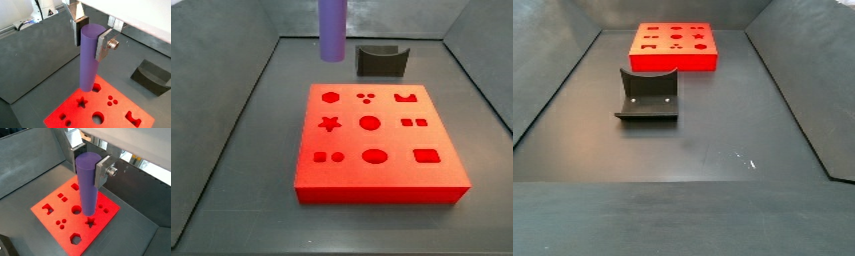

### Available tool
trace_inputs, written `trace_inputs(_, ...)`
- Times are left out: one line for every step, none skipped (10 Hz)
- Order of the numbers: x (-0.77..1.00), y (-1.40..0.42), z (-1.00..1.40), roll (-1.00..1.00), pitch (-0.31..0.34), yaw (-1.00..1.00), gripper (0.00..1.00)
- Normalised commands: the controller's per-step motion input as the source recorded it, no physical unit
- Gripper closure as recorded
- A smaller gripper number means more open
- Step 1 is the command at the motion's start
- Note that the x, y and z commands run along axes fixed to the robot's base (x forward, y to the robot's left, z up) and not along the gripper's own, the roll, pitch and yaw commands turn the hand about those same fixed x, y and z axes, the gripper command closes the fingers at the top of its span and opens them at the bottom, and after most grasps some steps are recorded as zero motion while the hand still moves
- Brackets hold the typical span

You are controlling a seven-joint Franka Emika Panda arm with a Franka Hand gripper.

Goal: Insert the round object.

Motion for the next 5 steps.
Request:
trace_inputs(0.00,0.00,-0.34,-0.01,-0.073,-0.10,1.00)
trace_inputs(0.44,0.06,-0.55,0.02,-0.113,0.00,1.00)
trace_inputs(0.79,0.00,-0.46,0.07,-0.206,0.00,1.00)
trace_inputs(0.74,0.00,-0.15,0.07,-0.291,0.03,1.00)
trace_inputs(0.78,-0.03,-0.21,0.05,-0.281,0.00,1.00)
